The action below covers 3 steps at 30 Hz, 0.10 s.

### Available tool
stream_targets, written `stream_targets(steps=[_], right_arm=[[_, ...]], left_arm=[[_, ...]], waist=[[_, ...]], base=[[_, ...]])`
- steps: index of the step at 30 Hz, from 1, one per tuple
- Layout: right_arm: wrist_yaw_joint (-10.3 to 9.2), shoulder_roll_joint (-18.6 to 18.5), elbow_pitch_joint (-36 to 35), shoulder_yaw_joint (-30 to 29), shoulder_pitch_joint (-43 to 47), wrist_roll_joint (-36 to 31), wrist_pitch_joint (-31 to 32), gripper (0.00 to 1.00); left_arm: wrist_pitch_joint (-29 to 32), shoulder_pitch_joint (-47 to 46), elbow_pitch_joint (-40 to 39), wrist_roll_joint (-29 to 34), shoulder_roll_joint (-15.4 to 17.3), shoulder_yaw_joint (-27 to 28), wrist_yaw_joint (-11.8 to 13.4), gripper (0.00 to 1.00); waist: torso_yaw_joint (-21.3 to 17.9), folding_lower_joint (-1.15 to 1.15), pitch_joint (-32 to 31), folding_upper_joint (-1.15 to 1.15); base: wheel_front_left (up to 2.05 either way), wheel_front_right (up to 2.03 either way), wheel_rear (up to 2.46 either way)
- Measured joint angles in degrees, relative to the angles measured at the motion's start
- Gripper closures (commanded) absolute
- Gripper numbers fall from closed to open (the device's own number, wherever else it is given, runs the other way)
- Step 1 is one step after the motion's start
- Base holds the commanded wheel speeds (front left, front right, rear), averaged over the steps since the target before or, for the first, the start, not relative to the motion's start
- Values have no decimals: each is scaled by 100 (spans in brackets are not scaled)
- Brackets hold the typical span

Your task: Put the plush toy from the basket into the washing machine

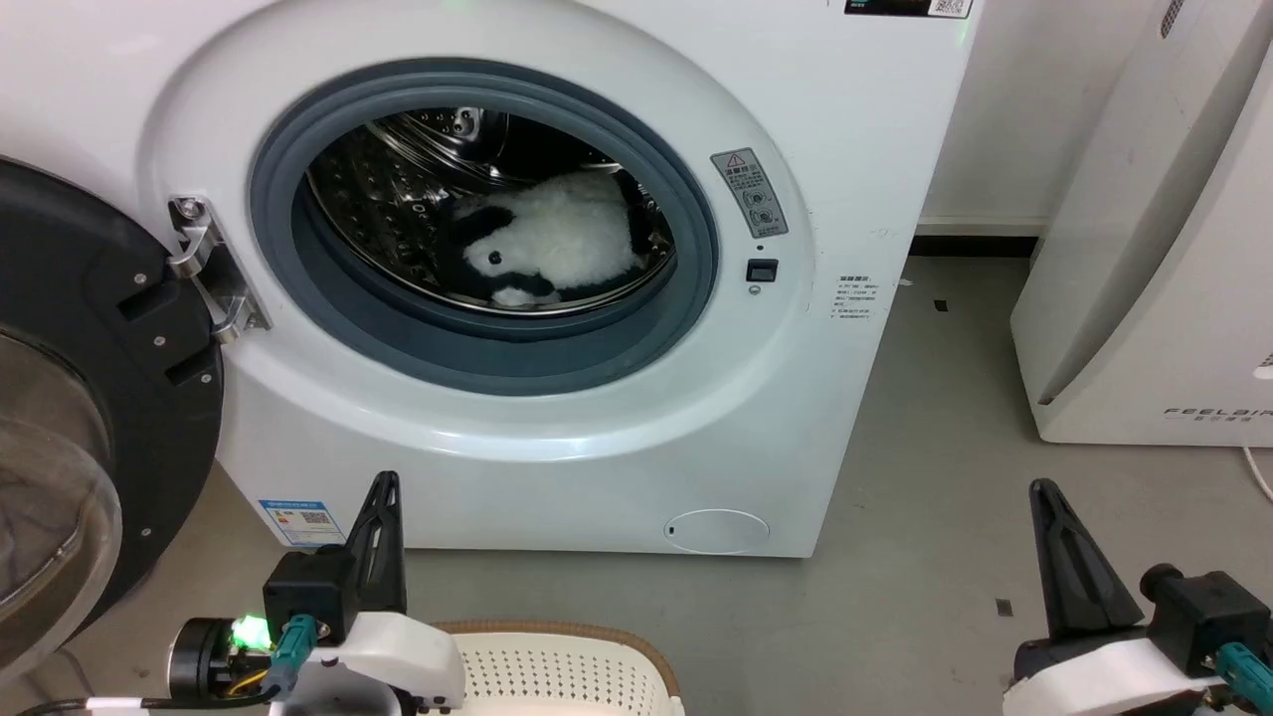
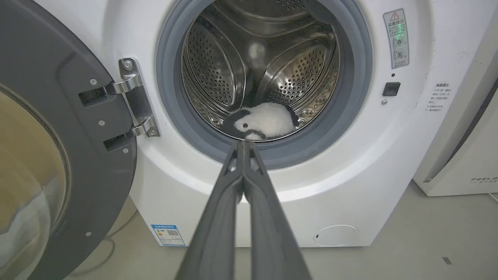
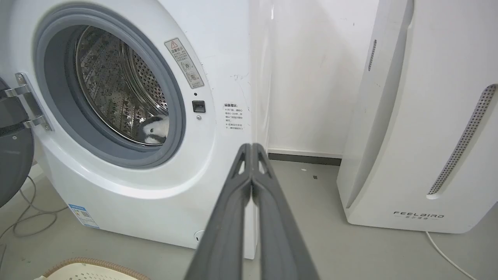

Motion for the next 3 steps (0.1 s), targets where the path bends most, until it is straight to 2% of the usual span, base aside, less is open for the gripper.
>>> stream_targets(steps=[3], right_arm=[[1,0,10,12,-17,-9,44,100]], left_arm=[[37,1,-23,1,0,9,-20,100]], waist=[[-7,0,-1,0]], base=[[0,0,0]])
